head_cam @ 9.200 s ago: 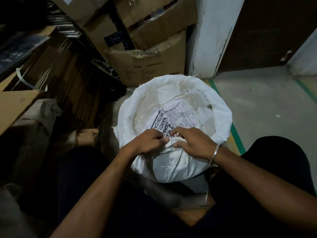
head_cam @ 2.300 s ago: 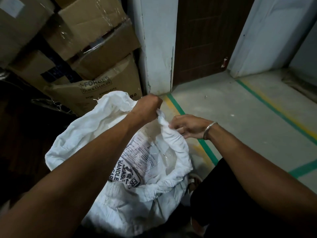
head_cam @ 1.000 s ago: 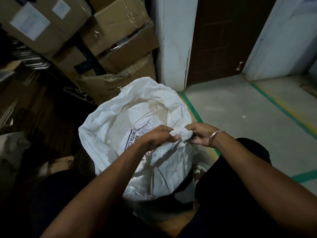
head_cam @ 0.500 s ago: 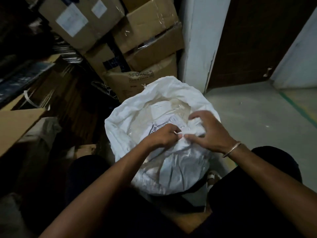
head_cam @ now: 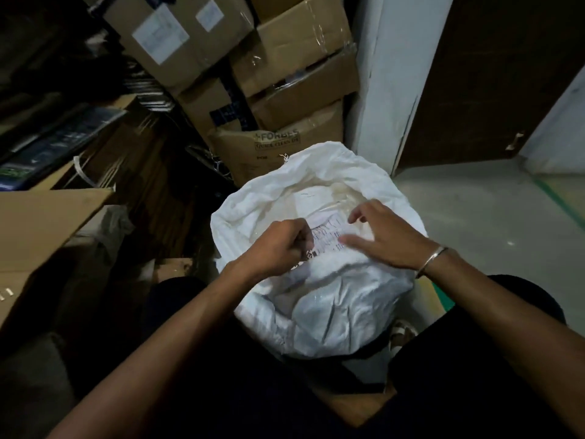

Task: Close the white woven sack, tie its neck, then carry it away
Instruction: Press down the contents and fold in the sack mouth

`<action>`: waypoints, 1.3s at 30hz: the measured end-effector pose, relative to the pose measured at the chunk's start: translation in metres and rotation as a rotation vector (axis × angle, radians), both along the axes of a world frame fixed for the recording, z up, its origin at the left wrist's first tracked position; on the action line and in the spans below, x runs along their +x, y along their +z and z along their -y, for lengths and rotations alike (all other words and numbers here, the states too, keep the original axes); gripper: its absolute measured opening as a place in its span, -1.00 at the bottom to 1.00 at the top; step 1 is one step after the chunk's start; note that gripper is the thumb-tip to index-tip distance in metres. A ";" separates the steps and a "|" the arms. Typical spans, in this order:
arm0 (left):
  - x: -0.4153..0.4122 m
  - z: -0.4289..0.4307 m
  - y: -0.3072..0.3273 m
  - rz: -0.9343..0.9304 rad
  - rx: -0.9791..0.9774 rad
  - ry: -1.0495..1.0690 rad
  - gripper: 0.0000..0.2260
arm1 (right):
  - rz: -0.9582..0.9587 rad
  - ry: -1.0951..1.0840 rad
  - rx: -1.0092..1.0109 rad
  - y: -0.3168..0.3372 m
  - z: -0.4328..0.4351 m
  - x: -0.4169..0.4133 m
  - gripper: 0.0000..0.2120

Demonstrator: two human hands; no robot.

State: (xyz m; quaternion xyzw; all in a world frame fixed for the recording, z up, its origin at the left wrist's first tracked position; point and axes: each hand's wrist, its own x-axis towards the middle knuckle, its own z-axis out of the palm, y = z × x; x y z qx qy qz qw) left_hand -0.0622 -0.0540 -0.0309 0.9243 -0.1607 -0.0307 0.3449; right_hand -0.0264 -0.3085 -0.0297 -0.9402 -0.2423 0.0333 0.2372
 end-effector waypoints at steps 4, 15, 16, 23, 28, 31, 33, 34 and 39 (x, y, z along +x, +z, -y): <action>-0.012 -0.010 -0.007 0.278 0.253 -0.089 -0.55 | 0.273 0.274 -0.286 -0.004 -0.022 -0.017 -0.70; 0.008 -0.042 0.004 0.015 0.114 -0.109 -0.91 | 0.309 0.344 -0.191 -0.003 -0.043 -0.026 -0.60; 0.011 -0.042 0.013 -0.102 -0.021 -0.071 -0.89 | 0.256 0.311 -0.116 0.001 -0.047 -0.024 -0.70; -0.007 -0.064 0.012 0.128 0.303 -0.050 -0.56 | -0.343 0.227 0.243 0.032 -0.037 0.007 -0.49; 0.007 -0.079 0.045 0.038 -0.033 -0.005 -0.81 | -0.295 0.068 -0.118 0.055 -0.038 0.012 -0.48; 0.017 -0.072 0.071 -0.048 -0.085 -0.002 -0.89 | -0.119 0.060 -0.057 0.070 -0.071 -0.004 -0.42; 0.024 -0.065 0.072 -0.074 -0.120 0.072 -0.91 | -0.002 0.189 -0.084 0.072 -0.097 -0.019 -0.24; 0.027 -0.062 0.070 -0.091 -0.185 0.119 -0.90 | 0.069 0.229 -0.150 0.068 -0.107 -0.023 -0.25; 0.032 -0.074 0.049 0.005 -0.434 0.608 -0.88 | 0.178 0.207 -0.181 0.053 -0.128 -0.017 -0.92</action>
